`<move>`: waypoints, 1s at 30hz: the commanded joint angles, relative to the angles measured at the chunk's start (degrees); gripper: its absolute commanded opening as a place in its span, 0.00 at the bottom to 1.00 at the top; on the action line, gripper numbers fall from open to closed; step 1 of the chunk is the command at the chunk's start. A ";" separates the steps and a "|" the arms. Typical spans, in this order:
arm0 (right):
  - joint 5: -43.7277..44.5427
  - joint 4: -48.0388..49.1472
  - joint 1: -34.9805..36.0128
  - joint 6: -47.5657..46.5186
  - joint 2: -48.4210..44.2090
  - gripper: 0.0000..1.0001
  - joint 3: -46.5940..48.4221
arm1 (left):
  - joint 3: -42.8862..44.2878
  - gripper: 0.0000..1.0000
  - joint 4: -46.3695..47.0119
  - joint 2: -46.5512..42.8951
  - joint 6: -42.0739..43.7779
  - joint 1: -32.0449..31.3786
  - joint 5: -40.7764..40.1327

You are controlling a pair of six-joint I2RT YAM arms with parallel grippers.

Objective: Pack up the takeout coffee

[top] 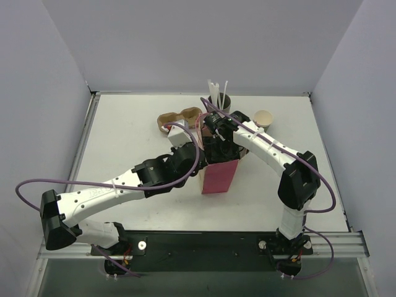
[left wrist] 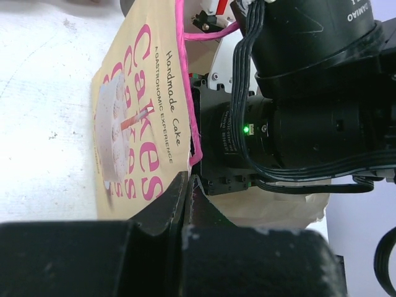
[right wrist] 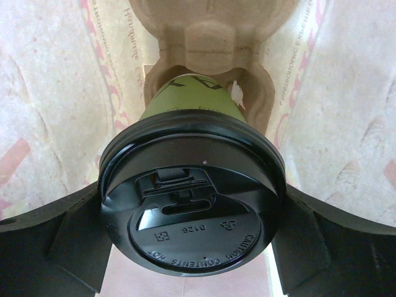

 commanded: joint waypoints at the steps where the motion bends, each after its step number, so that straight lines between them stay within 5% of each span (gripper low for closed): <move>1: -0.29 -1.72 0.42 0.26 -0.88 0.53 0.24 | -1.67 0.00 2.41 -3.12 5.55 1.09 3.94; 4: -0.29 -2.08 0.42 -0.09 -1.15 0.53 -0.38 | -3.35 0.00 5.49 -4.44 9.07 1.53 6.40; 12: 0.85 -2.87 0.51 -0.80 -1.59 0.52 -0.99 | -8.45 0.34 15.07 -8.75 20.21 4.78 15.36; 18: 1.20 -3.22 0.51 -1.41 -1.50 0.52 -0.47 | -6.78 0.48 13.23 -9.01 26.90 9.08 21.34; 30: 1.99 -3.48 0.59 -2.03 -1.59 0.52 -0.90 | -2.12 0.56 8.22 -5.77 34.56 16.21 33.56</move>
